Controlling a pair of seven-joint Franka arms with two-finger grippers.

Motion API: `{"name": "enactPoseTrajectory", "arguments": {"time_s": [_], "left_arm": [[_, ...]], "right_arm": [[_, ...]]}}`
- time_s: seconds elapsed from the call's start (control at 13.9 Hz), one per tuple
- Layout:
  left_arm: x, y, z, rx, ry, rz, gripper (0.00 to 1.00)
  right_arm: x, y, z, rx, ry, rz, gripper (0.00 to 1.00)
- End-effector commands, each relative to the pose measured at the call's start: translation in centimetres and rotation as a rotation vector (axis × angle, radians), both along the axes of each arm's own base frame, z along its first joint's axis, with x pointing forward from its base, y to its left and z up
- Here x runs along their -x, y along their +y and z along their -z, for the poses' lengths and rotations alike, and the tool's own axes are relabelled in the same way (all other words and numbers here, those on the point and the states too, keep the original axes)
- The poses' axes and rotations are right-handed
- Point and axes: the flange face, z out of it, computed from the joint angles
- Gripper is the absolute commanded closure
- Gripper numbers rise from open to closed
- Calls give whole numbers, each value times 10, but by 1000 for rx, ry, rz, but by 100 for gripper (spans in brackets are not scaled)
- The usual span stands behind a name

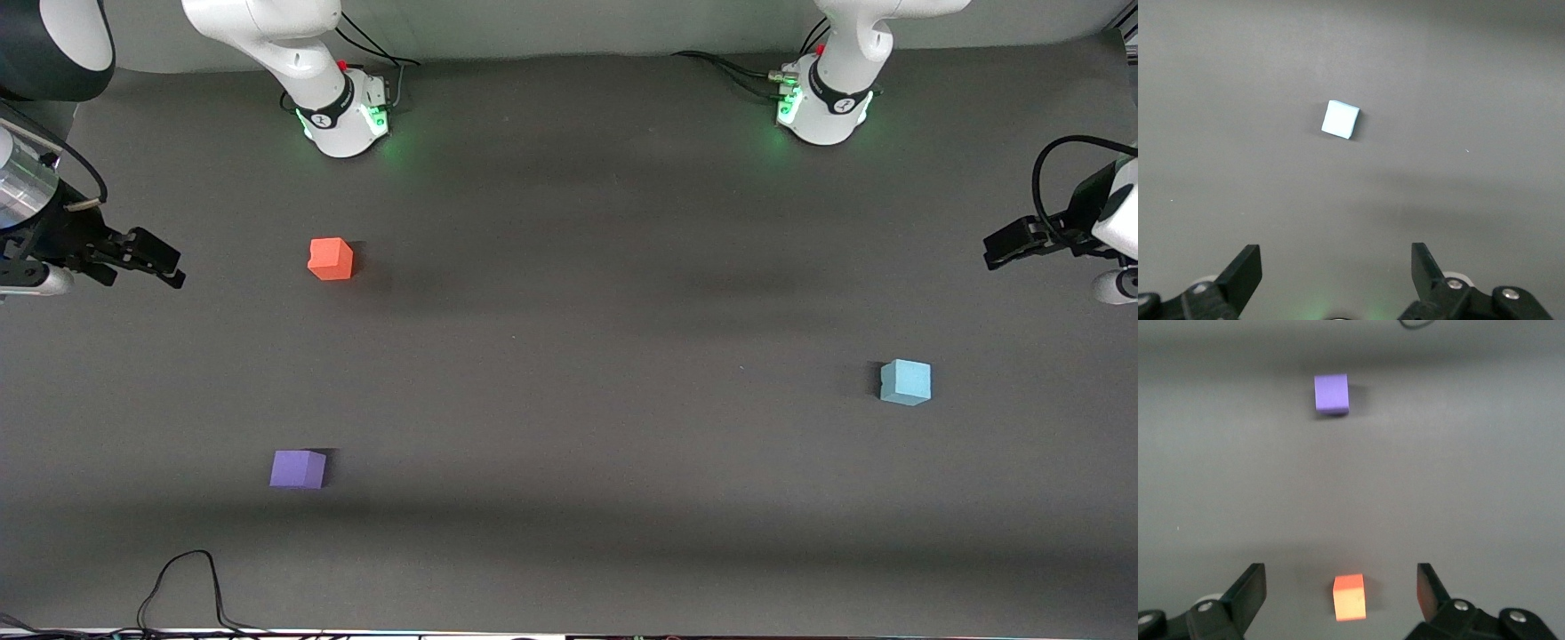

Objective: Place blue block between orange and purple blocks
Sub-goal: 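Move the left gripper toward the light blue block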

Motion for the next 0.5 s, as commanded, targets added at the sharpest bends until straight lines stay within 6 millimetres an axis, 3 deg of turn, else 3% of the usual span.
{"name": "enactPoseTrajectory", "arguments": {"time_s": [0.0, 0.29, 0.43], "left_arm": [[1, -5, -13, 3, -2, 5, 0], [-2, -2, -13, 7, -9, -13, 0], [-2, 2, -12, -3, -2, -1, 0]], "right_arm": [[13, 0, -12, -24, 27, -6, 0], [14, 4, -10, -22, 43, -13, 0], [14, 16, -10, -20, 46, -45, 0]]}}
